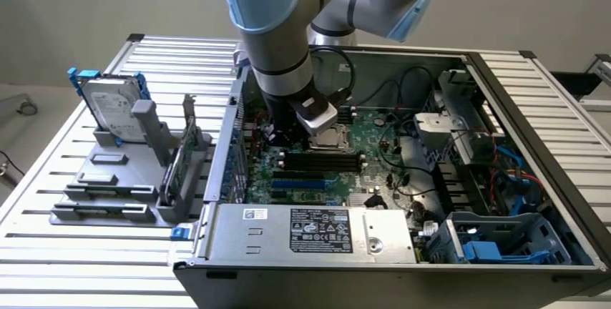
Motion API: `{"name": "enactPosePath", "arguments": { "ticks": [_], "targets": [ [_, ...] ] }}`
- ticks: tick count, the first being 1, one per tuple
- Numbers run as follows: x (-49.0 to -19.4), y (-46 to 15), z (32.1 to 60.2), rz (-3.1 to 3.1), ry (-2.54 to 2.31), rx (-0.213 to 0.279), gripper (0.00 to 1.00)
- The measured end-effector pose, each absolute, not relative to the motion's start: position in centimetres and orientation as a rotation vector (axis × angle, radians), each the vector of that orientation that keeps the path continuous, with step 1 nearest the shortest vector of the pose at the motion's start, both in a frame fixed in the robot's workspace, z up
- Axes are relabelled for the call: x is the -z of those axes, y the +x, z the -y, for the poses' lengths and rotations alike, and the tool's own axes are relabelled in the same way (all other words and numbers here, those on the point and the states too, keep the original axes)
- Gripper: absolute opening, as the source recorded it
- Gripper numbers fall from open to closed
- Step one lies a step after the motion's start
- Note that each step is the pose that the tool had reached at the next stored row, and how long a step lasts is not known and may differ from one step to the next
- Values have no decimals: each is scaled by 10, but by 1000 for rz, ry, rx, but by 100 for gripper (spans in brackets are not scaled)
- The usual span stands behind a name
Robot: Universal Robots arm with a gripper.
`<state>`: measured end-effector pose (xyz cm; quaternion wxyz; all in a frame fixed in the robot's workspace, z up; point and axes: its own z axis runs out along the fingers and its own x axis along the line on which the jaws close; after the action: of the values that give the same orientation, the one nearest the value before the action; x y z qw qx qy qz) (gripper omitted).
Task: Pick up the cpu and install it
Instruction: 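Install the first cpu locking lever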
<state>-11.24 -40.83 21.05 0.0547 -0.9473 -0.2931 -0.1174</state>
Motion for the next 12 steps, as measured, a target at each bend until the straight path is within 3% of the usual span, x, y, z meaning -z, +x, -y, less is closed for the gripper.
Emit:
{"name": "enactPosePath", "arguments": {
  "ticks": [12],
  "targets": [
    [-209,-115,407,890,-2876,356,11]
  ]
}}
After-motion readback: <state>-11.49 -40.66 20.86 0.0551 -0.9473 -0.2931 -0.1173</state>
